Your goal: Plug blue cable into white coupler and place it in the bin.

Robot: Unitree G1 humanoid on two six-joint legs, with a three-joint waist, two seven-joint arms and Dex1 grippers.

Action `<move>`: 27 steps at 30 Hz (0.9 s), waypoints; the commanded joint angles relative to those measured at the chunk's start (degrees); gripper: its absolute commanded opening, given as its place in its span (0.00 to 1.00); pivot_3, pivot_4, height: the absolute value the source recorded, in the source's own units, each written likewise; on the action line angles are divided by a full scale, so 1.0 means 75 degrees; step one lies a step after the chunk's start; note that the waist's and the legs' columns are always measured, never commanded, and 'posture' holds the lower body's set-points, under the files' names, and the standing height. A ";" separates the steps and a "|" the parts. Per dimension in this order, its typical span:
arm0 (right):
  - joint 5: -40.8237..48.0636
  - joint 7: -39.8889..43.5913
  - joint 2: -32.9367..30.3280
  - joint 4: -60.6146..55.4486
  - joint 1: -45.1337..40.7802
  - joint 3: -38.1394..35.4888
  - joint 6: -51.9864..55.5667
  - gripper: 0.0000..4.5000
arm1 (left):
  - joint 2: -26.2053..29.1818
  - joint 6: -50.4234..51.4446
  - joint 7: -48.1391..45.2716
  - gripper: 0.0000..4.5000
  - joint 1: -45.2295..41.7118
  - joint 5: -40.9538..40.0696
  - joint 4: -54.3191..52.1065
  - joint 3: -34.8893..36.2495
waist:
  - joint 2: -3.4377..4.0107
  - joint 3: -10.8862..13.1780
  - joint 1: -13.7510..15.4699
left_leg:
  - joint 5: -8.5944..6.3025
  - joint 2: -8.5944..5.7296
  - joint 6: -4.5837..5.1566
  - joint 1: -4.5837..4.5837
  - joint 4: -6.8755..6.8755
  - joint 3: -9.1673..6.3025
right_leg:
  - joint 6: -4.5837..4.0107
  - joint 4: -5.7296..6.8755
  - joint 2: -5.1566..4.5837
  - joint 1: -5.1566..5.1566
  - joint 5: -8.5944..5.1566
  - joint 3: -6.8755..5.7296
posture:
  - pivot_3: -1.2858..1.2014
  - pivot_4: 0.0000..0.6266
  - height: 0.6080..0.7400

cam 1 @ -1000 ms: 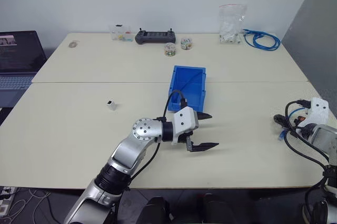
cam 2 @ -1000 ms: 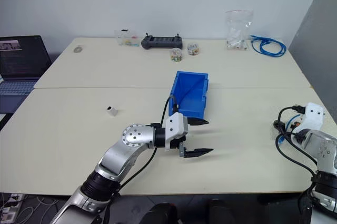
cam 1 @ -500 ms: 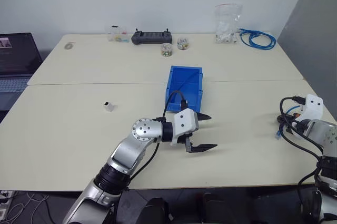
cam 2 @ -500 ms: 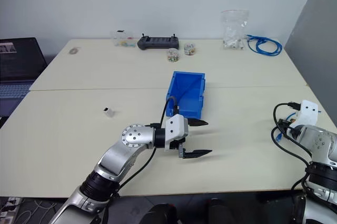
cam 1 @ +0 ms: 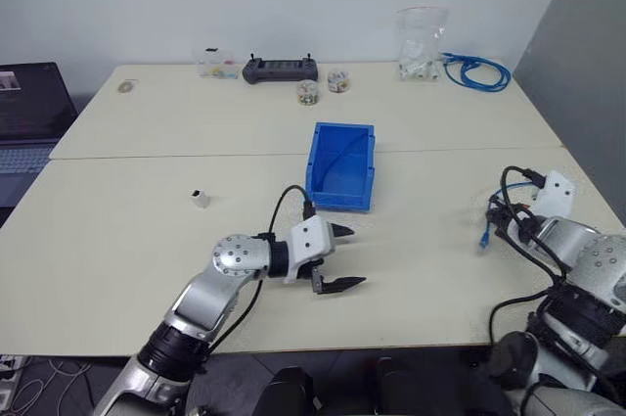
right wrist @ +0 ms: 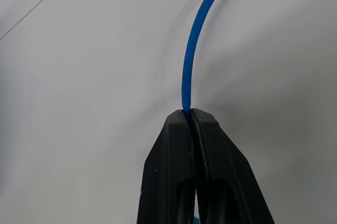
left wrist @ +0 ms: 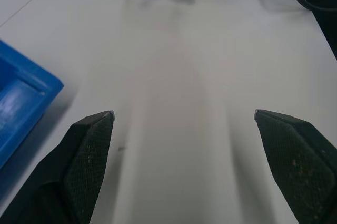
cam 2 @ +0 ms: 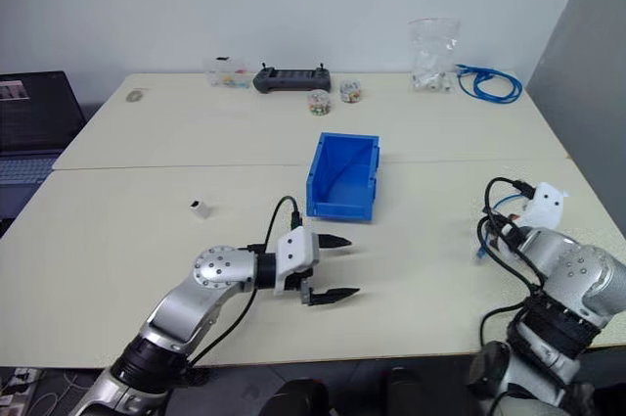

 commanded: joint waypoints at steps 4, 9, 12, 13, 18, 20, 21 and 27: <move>-0.0229 -0.1074 0.2045 -0.1448 -0.0586 -0.0845 0.0098 0.01 | 0.0013 0.0036 0.0079 1.00 0.0010 -0.0141 -0.0375 0.0251 | 0.0014 0.0005 0.0019 | 0.0000 -0.0010 0.0000 -0.0002 0.0000 0.0002 | 0.0000 0.0010 -0.0004 -0.0011 0.0000 0.0003 | 0.52 0.24 1.00; -0.0401 -0.1201 0.2417 -0.1710 -0.0736 -0.1140 0.0098 0.11 | -0.0091 0.0075 0.0106 1.00 -0.0076 -0.0167 -0.0395 0.0237 | 0.0017 0.0005 0.0004 | 0.0000 -0.0020 -0.0001 -0.0001 -0.0002 0.0001 | 0.0001 0.0010 -0.0010 -0.0008 -0.0002 0.0001 | 0.52 0.24 1.00; -0.0397 -0.1202 0.2506 -0.1822 -0.0946 -0.1266 0.0098 0.25 | -0.0095 0.0067 0.0063 1.00 -0.0071 -0.0160 -0.0417 0.0213 | 0.0023 0.0006 -0.0046 | 0.0000 -0.0013 0.0000 0.0006 -0.0005 0.0003 | -0.0004 0.0025 -0.0009 -0.0011 -0.0005 0.0002 | 0.52 0.24 1.00; -0.0402 -0.1223 0.2554 -0.1864 -0.1025 -0.1339 0.0098 0.28 | -0.0092 0.0069 0.0053 1.00 -0.0064 -0.0158 -0.0429 0.0210 | 0.0024 0.0006 -0.0059 | 0.0000 -0.0011 0.0000 0.0008 -0.0005 0.0004 | -0.0006 0.0029 -0.0008 -0.0012 -0.0007 0.0003 | 0.52 0.24 1.00; -0.0455 -0.1355 0.2804 -0.2038 -0.1468 -0.1814 0.0098 0.55 | -0.0113 0.0079 0.0046 1.00 -0.0060 -0.0140 -0.0457 0.0176 | 0.0026 0.0007 -0.0068 | 0.0000 -0.0006 0.0000 0.0011 -0.0006 0.0001 | 0.0000 0.0037 -0.0003 -0.0012 -0.0014 -0.0001 | 0.52 0.24 1.00; -0.0221 -0.0907 0.2346 -0.1983 -0.1270 -0.1472 0.0094 0.67 | -0.0125 0.0071 0.0043 1.00 -0.0056 -0.0136 -0.0453 0.0161 | 0.0027 0.0007 -0.0067 | 0.0000 -0.0008 0.0000 0.0010 -0.0006 0.0001 | -0.0001 0.0036 -0.0003 -0.0012 -0.0013 -0.0001 | 0.52 0.24 1.00; -0.0027 -0.0526 0.1910 -0.1925 -0.0998 -0.1058 0.0088 0.73 | -0.0131 0.0071 0.0046 1.00 -0.0049 -0.0133 -0.0460 0.0153 | 0.0027 0.0007 -0.0068 | 0.0000 -0.0008 0.0000 0.0010 -0.0006 0.0001 | -0.0002 0.0036 -0.0004 -0.0012 -0.0013 -0.0001 | 0.52 0.24 1.00; 0.0858 0.4437 -0.3779 -0.1112 0.2487 0.3019 -0.2134 0.84 | -0.0168 0.0027 0.0046 1.00 0.0014 -0.0109 -0.0452 0.0117 | 0.0048 0.0022 -0.0004 | -0.0003 -0.0038 0.0010 0.0002 -0.0003 0.0000 | 0.0053 -0.0005 -0.0005 0.0011 -0.0047 -0.0019 | 0.52 0.24 1.00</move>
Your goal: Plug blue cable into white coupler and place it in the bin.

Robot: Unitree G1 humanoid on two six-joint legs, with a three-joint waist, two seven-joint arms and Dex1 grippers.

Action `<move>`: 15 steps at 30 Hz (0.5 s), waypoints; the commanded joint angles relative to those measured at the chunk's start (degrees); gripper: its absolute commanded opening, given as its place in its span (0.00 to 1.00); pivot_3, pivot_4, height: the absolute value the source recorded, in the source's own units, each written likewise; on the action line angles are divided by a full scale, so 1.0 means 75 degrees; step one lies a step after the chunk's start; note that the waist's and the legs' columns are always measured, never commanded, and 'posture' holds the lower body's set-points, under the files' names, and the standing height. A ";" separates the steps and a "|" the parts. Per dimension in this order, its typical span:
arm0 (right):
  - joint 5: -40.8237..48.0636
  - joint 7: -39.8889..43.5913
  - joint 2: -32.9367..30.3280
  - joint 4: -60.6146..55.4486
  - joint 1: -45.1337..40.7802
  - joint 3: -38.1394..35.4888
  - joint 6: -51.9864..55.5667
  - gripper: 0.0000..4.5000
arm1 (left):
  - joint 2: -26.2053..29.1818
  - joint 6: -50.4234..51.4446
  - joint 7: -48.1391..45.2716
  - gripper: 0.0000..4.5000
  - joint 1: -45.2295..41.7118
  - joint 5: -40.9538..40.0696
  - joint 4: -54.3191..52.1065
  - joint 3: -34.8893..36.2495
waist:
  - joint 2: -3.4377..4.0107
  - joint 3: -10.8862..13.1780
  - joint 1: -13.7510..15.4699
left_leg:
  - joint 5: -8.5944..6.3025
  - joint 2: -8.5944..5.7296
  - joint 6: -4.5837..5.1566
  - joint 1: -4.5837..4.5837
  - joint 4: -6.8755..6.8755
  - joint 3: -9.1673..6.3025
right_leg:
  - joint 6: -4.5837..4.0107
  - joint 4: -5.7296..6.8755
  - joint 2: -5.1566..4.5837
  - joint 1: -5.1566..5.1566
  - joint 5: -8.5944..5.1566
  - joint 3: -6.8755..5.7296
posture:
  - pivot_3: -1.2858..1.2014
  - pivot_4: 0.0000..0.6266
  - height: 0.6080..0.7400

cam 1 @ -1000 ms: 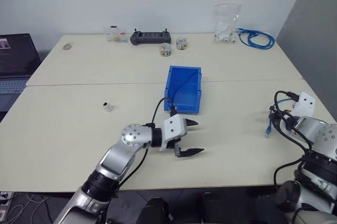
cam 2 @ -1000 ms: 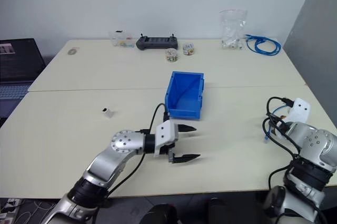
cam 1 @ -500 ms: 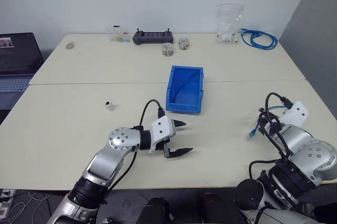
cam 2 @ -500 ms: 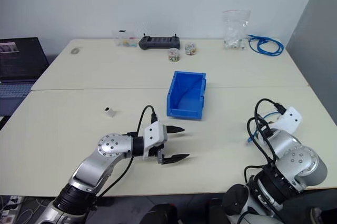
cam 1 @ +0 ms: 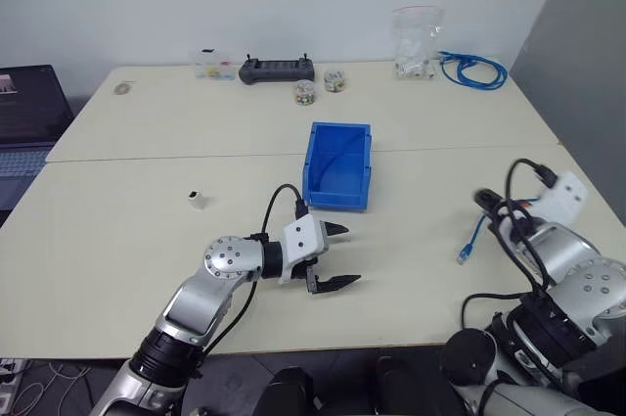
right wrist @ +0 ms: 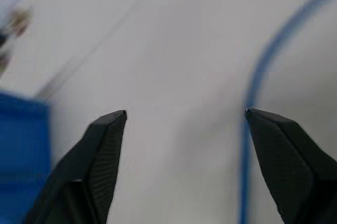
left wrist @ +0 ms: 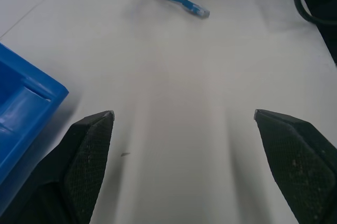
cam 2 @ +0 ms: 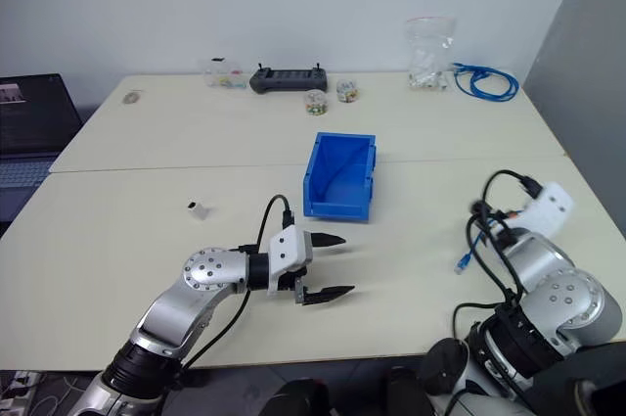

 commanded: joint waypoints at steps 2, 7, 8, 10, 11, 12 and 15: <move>0.0173 0.3565 -0.2731 0.1019 0.1225 0.1153 -0.2345 0.84 | -0.0017 -0.0054 0.0022 1.00 -0.0033 -0.0091 -0.0133 0.0046 | -0.0023 0.0003 -0.0017 | -0.0005 0.0013 0.0009 -0.0008 0.0002 0.0002 | 0.0004 -0.0039 -0.0001 0.0012 0.0002 0.0002 | 0.52 0.24 1.00; -0.0608 0.6578 -0.4985 0.2577 0.1290 0.1973 -0.5679 0.84 | -0.0032 -0.0081 -0.0008 1.00 -0.0084 -0.0068 -0.0066 0.0024 | -0.0026 0.0023 -0.0062 | -0.0012 0.0031 0.0024 0.0008 0.0006 0.0067 | 0.0022 -0.0038 -0.0004 0.0007 0.0013 0.0018 | 0.52 0.24 1.00; -0.0804 0.7140 -0.5302 0.2846 0.1207 0.2228 -0.6359 0.84 | -0.0037 -0.0085 -0.0013 1.00 -0.0104 -0.0064 -0.0045 0.0021 | -0.0032 0.0026 -0.0061 | -0.0012 0.0032 0.0024 0.0010 0.0007 0.0068 | 0.0022 -0.0037 -0.0002 0.0006 0.0013 0.0018 | 0.52 0.24 1.00; -0.1408 0.8019 -0.5825 0.3508 0.0988 0.2887 -0.7741 0.84 | -0.0051 -0.0100 -0.0018 1.00 -0.0128 -0.0051 -0.0014 0.0006 | -0.0038 0.0029 -0.0054 | -0.0012 0.0045 0.0023 0.0013 0.0002 0.0067 | 0.0021 -0.0039 0.0008 0.0007 0.0014 0.0016 | 0.52 0.24 1.00; -0.1756 0.8375 -0.6014 0.3887 0.0832 0.3244 -0.8445 0.84 | -0.0060 -0.0108 -0.0016 1.00 -0.0132 -0.0042 -0.0009 -0.0007 | -0.0038 0.0030 -0.0048 | -0.0012 0.0049 0.0023 0.0013 0.0004 0.0068 | 0.0021 -0.0037 0.0009 0.0007 0.0013 0.0014 | 0.52 0.24 1.00; -0.2157 0.8691 -0.6150 0.4310 0.0589 0.3650 -0.9170 0.84 | -0.0078 -0.0110 -0.0005 1.00 -0.0142 -0.0032 -0.0007 -0.0027 | -0.0041 0.0031 -0.0042 | -0.0012 0.0049 0.0022 0.0013 0.0004 0.0068 | 0.0021 -0.0039 0.0009 0.0007 0.0014 0.0015 | 0.52 0.24 1.00; -0.2993 0.9436 -0.6195 0.5378 -0.0245 0.4592 -1.0621 0.84 | -0.0119 -0.0108 0.0022 1.00 -0.0158 -0.0012 -0.0026 -0.0074 | -0.0046 0.0034 -0.0025 | -0.0012 0.0044 0.0021 0.0010 0.0008 0.0072 | 0.0020 -0.0040 0.0001 0.0006 0.0014 0.0020 | 0.52 0.24 1.00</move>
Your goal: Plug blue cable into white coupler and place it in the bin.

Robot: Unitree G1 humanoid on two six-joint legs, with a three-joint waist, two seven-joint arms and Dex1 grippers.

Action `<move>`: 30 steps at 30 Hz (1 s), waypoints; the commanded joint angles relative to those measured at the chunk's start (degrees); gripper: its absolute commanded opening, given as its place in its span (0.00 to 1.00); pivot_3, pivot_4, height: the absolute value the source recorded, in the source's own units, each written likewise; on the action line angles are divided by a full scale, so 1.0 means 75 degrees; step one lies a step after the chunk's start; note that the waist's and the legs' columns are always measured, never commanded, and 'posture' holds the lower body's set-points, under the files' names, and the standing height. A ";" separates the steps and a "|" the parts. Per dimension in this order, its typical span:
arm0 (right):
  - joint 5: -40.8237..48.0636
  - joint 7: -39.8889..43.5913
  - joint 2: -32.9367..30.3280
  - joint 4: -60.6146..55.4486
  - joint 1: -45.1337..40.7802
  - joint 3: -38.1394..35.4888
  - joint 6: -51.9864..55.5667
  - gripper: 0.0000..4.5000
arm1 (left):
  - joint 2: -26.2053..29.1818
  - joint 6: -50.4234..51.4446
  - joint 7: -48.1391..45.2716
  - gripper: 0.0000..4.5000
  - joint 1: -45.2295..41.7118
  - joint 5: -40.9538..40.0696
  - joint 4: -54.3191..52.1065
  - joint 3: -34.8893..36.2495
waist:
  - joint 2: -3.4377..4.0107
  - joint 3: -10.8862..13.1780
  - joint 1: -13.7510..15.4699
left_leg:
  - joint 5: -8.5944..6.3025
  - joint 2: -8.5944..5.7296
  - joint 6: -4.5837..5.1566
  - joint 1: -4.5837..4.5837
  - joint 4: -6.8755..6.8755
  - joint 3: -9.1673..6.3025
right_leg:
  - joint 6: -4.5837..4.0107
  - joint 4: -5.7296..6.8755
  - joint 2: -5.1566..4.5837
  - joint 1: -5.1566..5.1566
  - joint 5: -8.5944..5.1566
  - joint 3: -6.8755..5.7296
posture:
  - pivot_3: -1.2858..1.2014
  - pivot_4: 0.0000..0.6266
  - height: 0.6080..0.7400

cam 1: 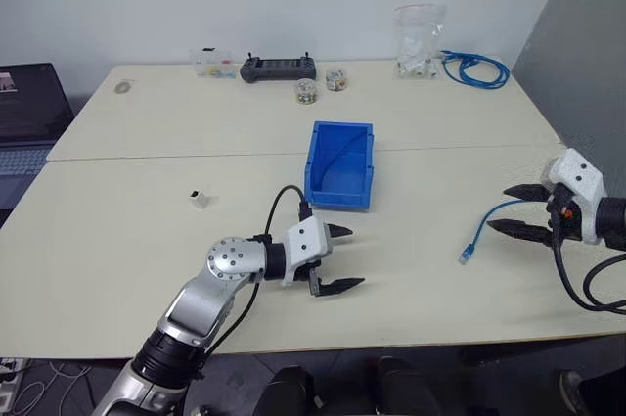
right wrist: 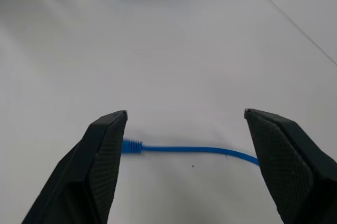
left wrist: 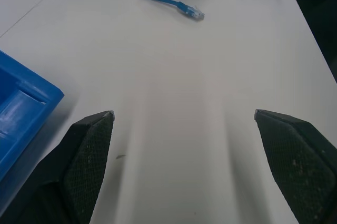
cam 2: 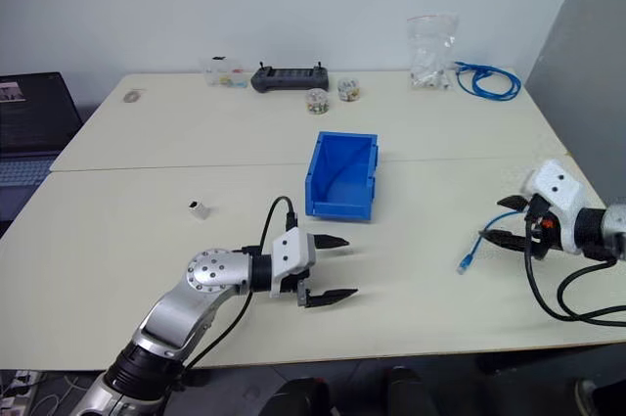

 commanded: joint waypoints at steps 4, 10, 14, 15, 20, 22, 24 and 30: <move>-0.1840 0.1195 0.0419 0.2253 -0.2039 0.1739 -0.2871 0.84 | -0.0110 -0.0080 0.0060 1.00 -0.0067 -0.0016 -0.0175 -0.0059 | -0.0003 0.0009 -0.0019 | 0.0000 -0.0004 -0.0002 -0.0002 0.0000 0.0007 | -0.0036 0.0000 -0.0011 -0.0007 0.0022 0.0008 | 0.52 0.24 1.00; -0.3200 0.1687 0.1171 0.4487 -0.3691 0.2967 -0.4531 0.84 | -0.0154 -0.0059 0.0045 1.00 -0.0098 0.0008 -0.0270 -0.0138 | -0.0016 0.0019 0.0020 | 0.0002 0.0002 -0.0006 0.0001 -0.0002 0.0014 | -0.0048 -0.0002 -0.0008 -0.0013 0.0031 0.0009 | 0.52 0.24 1.00; -0.3771 0.2020 0.1453 0.5418 -0.4322 0.3486 -0.5255 0.84 | -0.0164 -0.0088 0.0045 1.00 -0.0124 0.0046 -0.0256 -0.0167 | -0.0015 0.0019 0.0058 | 0.0003 -0.0009 -0.0010 -0.0007 0.0000 0.0010 | -0.0052 -0.0003 -0.0016 -0.0014 0.0033 0.0013 | 0.52 0.24 1.00; -0.3836 0.2110 0.1509 0.5529 -0.4405 0.3558 -0.5340 0.84 | -0.0161 -0.0092 0.0046 1.00 -0.0124 0.0050 -0.0258 -0.0166 | -0.0016 0.0019 0.0052 | 0.0004 -0.0011 -0.0011 -0.0008 0.0000 0.0009 | -0.0052 -0.0003 -0.0019 -0.0014 0.0033 0.0013 | 0.52 0.24 1.00; -0.4013 0.2486 0.1730 0.5929 -0.4711 0.3766 -0.5667 0.65 | -0.0125 -0.0119 0.0073 1.00 -0.0092 0.0082 -0.0283 -0.0165 | -0.0015 0.0019 0.0046 | 0.0014 -0.0012 -0.0031 -0.0007 0.0000 0.0013 | -0.0052 -0.0004 -0.0022 -0.0014 0.0033 0.0016 | 0.52 0.24 1.00; -0.4034 0.2591 0.1785 0.6009 -0.4769 0.3787 -0.5821 0.52 | -0.0103 -0.0136 0.0082 1.00 -0.0060 0.0096 -0.0296 -0.0159 | -0.0016 0.0019 0.0045 | 0.0014 -0.0011 -0.0030 -0.0005 0.0001 0.0011 | -0.0053 0.0000 -0.0021 -0.0014 0.0033 0.0015 | 0.52 0.24 1.00; -0.4005 0.2592 0.1841 0.6014 -0.4755 0.3779 -0.5939 0.41 | -0.0075 -0.0135 0.0111 1.00 -0.0021 0.0109 -0.0306 -0.0128 | -0.0016 0.0019 0.0038 | 0.0013 -0.0011 -0.0029 -0.0004 0.0003 0.0011 | -0.0053 0.0001 -0.0020 -0.0014 0.0034 0.0015 | 0.52 0.24 1.00; -0.3626 0.2743 0.1814 0.5625 -0.4484 0.3605 -0.6024 0.10 | 0.0296 -0.0117 0.0150 1.00 0.0325 0.0034 -0.0365 0.0215 | -0.0015 0.0019 0.0018 | 0.0003 -0.0005 -0.0011 0.0001 0.0004 0.0011 | -0.0055 0.0006 -0.0017 -0.0014 0.0035 0.0016 | 0.52 0.24 1.00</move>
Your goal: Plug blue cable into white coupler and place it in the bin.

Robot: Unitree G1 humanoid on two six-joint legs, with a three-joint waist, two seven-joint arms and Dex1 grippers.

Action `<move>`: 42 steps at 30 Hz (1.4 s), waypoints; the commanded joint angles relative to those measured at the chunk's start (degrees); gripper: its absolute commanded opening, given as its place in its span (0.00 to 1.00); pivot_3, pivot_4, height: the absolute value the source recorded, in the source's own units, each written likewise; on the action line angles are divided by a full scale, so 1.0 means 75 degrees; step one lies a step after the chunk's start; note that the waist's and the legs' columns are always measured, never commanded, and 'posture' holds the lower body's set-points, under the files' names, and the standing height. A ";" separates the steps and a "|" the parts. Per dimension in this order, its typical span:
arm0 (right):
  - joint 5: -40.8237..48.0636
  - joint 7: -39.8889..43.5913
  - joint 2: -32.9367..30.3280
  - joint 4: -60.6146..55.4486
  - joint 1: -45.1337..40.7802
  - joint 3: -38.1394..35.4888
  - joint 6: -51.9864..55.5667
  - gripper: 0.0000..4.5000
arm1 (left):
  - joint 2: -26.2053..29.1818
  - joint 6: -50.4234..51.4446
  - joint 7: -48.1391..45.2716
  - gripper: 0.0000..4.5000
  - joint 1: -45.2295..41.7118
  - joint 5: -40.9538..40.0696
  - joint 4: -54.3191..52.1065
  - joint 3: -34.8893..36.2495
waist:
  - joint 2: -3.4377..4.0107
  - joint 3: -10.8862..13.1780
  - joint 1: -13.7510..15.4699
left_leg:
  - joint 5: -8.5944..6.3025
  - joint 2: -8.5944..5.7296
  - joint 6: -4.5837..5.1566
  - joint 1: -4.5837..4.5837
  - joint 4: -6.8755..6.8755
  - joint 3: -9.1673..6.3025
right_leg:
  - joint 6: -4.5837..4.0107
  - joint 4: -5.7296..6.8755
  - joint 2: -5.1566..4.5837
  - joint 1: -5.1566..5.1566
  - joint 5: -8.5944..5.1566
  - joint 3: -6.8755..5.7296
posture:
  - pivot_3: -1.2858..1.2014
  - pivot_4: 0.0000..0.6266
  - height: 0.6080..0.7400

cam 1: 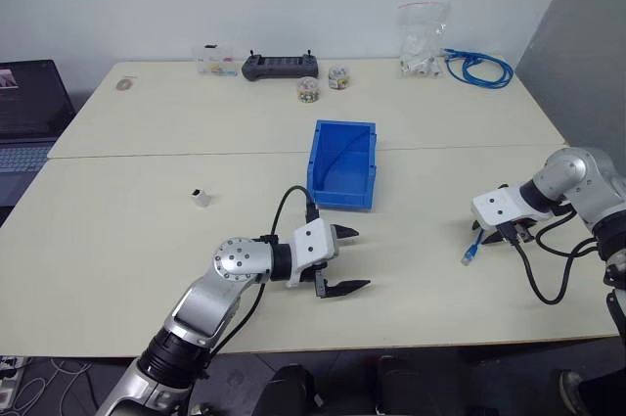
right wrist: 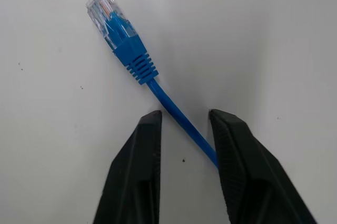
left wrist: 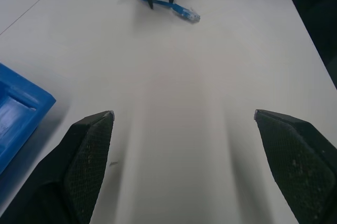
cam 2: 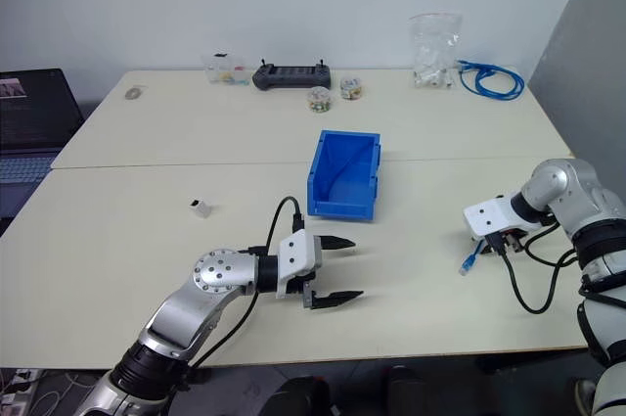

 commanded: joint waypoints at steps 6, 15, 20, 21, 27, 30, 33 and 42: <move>0.1333 0.0739 -0.0382 -0.1482 0.0536 -0.0162 0.0529 0.00 | 0.0942 -0.0204 -0.0003 1.00 0.0734 -0.0115 -0.0295 0.0893 | 0.0002 0.0000 0.0002 | -0.0002 0.0002 0.0002 -0.0002 -0.0002 -0.0009 | -0.0007 0.0000 0.0000 0.0000 0.0004 0.0001 | 0.52 0.24 1.00; 0.2941 0.0554 -0.0005 -0.4792 0.1375 -0.0110 0.3797 0.00 | 0.1562 -0.0315 0.0010 1.00 0.1412 -0.0203 -0.0355 0.1693 | 0.0004 0.0000 -0.0012 | -0.0003 0.0005 0.0005 -0.0007 -0.0005 -0.0045 | -0.0013 0.0000 -0.0001 0.0000 0.0001 -0.0006 | 0.52 0.24 1.00; 0.2698 -0.0791 0.1590 -0.5535 0.1369 0.0089 0.5696 0.00 | 0.1834 -0.0618 -0.0041 1.00 0.1750 -0.0166 -0.0180 0.2029 | 0.0002 -0.0001 -0.0006 | -0.0003 0.0016 0.0004 -0.0008 -0.0005 -0.0064 | -0.0030 0.0003 0.0011 -0.0001 0.0010 -0.0021 | 0.52 0.24 1.00; 0.2688 -0.0927 0.1805 -0.5630 0.1362 0.0090 0.6043 0.00 | 0.1875 -0.0669 -0.0057 1.00 0.1793 -0.0168 -0.0147 0.2072 | 0.0002 0.0000 0.0003 | -0.0003 0.0016 0.0003 -0.0010 -0.0003 -0.0068 | -0.0031 0.0003 0.0010 -0.0001 0.0010 -0.0025 | 0.52 0.24 1.00; 0.2262 -0.1753 0.2979 -0.5555 0.1186 0.0371 0.7100 0.00 | 0.2209 -0.0967 -0.0228 1.00 0.2101 -0.0224 0.0087 0.2440 | 0.0001 -0.0001 0.0093 | -0.0003 -0.0003 -0.0001 -0.0019 -0.0003 -0.0087 | -0.0031 -0.0002 0.0001 -0.0006 0.0011 -0.0030 | 0.52 0.24 1.00; 0.2125 -0.1899 0.3232 -0.5369 0.1133 0.0474 0.7210 0.00 | 0.2324 -0.1153 -0.0266 1.00 0.2180 -0.0153 0.0321 0.2601 | 0.0002 -0.0001 0.0086 | -0.0003 -0.0004 -0.0002 -0.0019 -0.0004 -0.0087 | -0.0031 -0.0002 0.0001 -0.0007 0.0011 -0.0030 | 0.52 0.24 1.00; 0.2022 -0.2004 0.3437 -0.5196 0.1082 0.0508 0.7272 0.10 | 0.2354 -0.1325 -0.0277 1.00 0.2131 -0.0127 0.0528 0.2594 | 0.0002 -0.0001 0.0080 | -0.0003 -0.0004 -0.0002 -0.0019 -0.0006 -0.0092 | -0.0031 0.0001 0.0002 -0.0009 0.0011 -0.0036 | 0.52 0.24 1.00; 0.2153 -0.1887 0.3441 -0.5291 0.1076 0.0317 0.7571 0.62 | 0.2155 -0.1534 -0.0335 1.00 0.1784 -0.0047 0.0832 0.2350 | 0.0002 -0.0001 0.0030 | -0.0003 -0.0004 -0.0002 -0.0019 -0.0005 -0.0092 | -0.0031 0.0003 0.0003 -0.0009 0.0011 -0.0037 | 0.52 0.24 1.00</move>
